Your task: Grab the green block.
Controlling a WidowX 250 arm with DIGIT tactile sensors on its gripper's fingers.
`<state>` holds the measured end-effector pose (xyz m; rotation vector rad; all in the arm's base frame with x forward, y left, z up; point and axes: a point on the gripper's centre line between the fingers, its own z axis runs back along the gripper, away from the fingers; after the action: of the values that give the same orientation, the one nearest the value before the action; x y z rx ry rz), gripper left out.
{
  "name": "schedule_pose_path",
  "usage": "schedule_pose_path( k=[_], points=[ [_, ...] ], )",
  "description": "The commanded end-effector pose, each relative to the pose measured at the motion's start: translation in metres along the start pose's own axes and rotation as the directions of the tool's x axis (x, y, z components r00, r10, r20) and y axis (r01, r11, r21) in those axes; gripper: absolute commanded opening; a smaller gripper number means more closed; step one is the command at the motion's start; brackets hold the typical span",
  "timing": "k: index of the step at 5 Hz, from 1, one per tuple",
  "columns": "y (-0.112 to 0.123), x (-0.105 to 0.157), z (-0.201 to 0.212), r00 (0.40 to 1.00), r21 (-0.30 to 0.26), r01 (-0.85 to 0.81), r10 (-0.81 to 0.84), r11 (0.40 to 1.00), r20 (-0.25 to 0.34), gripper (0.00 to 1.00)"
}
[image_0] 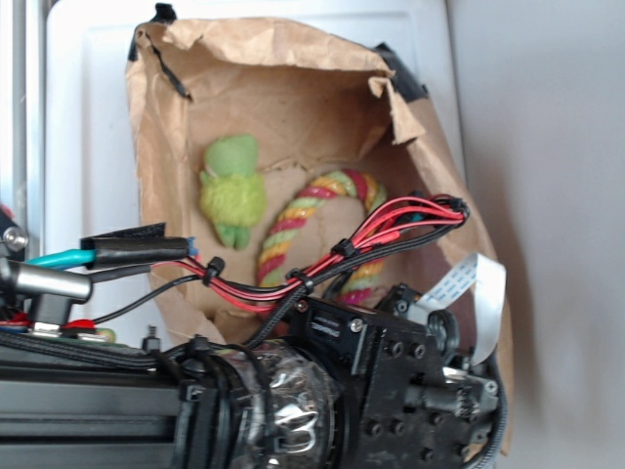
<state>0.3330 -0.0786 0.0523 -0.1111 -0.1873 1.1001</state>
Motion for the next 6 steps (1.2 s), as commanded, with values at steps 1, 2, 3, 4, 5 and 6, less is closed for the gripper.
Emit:
schedule_pose_path(
  k=[1, 2, 3, 4, 5, 6],
  points=[
    [-0.004, -0.005, 0.022, 0.999, -0.051, 0.032, -0.034, 0.998, -0.033, 1.00],
    [-0.003, -0.007, 0.024, 0.999, -0.045, 0.039, -0.041, 0.998, -0.035, 1.00],
    [-0.001, -0.006, 0.032, 0.999, -0.059, 0.036, -0.038, 0.998, -0.028, 1.00],
    [0.004, -0.006, 0.043, 0.998, -0.110, 0.045, -0.049, 0.993, -0.034, 1.00],
    [0.007, -0.002, 0.059, 0.998, -0.136, 0.051, -0.046, 0.989, 0.038, 1.00],
    [0.002, 0.008, 0.059, 1.000, -0.136, 0.017, -0.013, 0.991, 0.024, 1.00]
  ],
)
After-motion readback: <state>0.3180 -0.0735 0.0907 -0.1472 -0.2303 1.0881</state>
